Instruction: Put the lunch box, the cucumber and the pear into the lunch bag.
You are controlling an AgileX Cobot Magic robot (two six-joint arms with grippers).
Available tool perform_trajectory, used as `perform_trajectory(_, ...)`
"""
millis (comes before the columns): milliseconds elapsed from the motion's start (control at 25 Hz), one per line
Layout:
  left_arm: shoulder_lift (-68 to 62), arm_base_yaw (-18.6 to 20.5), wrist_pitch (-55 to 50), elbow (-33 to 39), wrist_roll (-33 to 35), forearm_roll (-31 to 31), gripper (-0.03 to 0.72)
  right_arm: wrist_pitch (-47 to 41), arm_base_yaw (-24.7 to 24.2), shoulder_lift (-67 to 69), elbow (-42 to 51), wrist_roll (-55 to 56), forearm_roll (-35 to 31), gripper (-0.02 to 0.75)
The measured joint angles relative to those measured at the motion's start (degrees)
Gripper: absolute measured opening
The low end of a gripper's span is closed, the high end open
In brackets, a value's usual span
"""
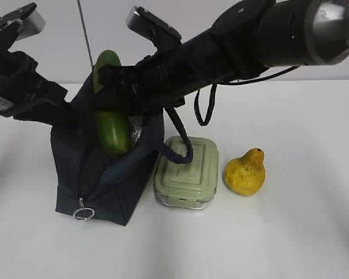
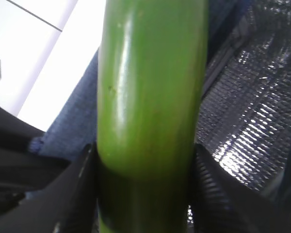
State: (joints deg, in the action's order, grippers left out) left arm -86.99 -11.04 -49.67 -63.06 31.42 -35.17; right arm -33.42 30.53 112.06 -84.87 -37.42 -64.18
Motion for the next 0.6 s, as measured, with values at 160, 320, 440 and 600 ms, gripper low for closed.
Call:
perform_trajectory(160, 0.0, 0.0, 0.0, 0.0, 0.0, 0.0, 0.021, 0.0, 0.0, 0.1, -0.1, 3.8, 6.8, 0.374)
perform_trajectory(320, 0.0, 0.0, 0.1, 0.0, 0.0, -0.3, 0.021, -1.6, 0.0, 0.8, -0.1, 13.7, 16.4, 0.374)
perform_trajectory(440, 0.1, 0.0, 0.1, 0.0, 0.0, -0.4, 0.021, -3.2, 0.0, 2.1, -0.1, 18.5, 20.5, 0.374)
perform_trajectory(600, 0.1, 0.0, 0.1, 0.0, 0.0, -0.5, 0.021, -4.1, 0.0, 3.0, -0.4, 18.9, 21.0, 0.374)
